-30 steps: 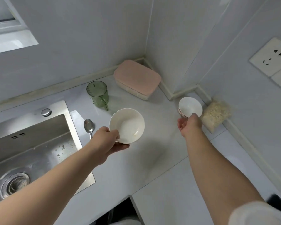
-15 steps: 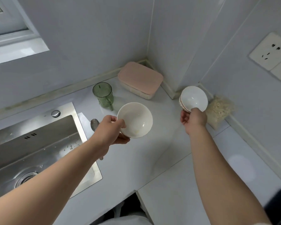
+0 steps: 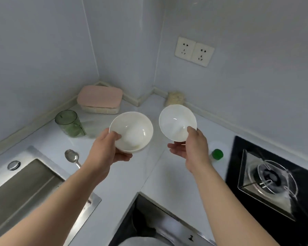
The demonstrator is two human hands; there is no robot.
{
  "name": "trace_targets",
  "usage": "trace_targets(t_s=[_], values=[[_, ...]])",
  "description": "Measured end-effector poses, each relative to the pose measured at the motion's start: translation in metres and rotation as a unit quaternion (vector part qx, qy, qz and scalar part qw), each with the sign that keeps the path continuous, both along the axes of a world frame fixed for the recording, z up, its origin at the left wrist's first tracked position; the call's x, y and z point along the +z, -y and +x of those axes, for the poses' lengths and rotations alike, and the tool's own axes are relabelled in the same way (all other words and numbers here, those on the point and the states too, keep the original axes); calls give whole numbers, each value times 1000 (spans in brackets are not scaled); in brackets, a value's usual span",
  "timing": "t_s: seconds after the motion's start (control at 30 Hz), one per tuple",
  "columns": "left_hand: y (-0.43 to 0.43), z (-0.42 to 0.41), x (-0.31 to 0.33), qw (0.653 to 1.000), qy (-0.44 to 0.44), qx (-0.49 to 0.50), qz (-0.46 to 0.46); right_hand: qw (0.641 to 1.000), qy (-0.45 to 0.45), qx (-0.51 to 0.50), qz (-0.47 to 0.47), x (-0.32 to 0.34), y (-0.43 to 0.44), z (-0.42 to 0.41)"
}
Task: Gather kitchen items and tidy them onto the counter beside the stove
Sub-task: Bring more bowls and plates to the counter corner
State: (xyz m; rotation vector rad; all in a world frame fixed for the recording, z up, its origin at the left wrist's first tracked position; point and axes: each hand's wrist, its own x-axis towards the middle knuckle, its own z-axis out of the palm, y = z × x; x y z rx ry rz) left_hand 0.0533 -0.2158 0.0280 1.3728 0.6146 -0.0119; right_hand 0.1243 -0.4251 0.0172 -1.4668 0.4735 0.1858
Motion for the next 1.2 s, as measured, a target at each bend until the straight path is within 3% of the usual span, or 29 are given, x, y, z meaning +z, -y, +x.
trace_targets(t_s=[0.13,0.43,0.83,1.2], values=[[28,-25,19,995,32,-89,-12,998,-16,-67,3,2,22,-64],[98,-60,36,971,20,-230,-70,978,-14,-133,-162,22,76,-165],[193,-86,56,913,68,-393,-81,944,-21,-287,-162,52,147,-258],[291,-147,73,867,78,-479,-113,895,-2,-422,-148,64,223,-349]])
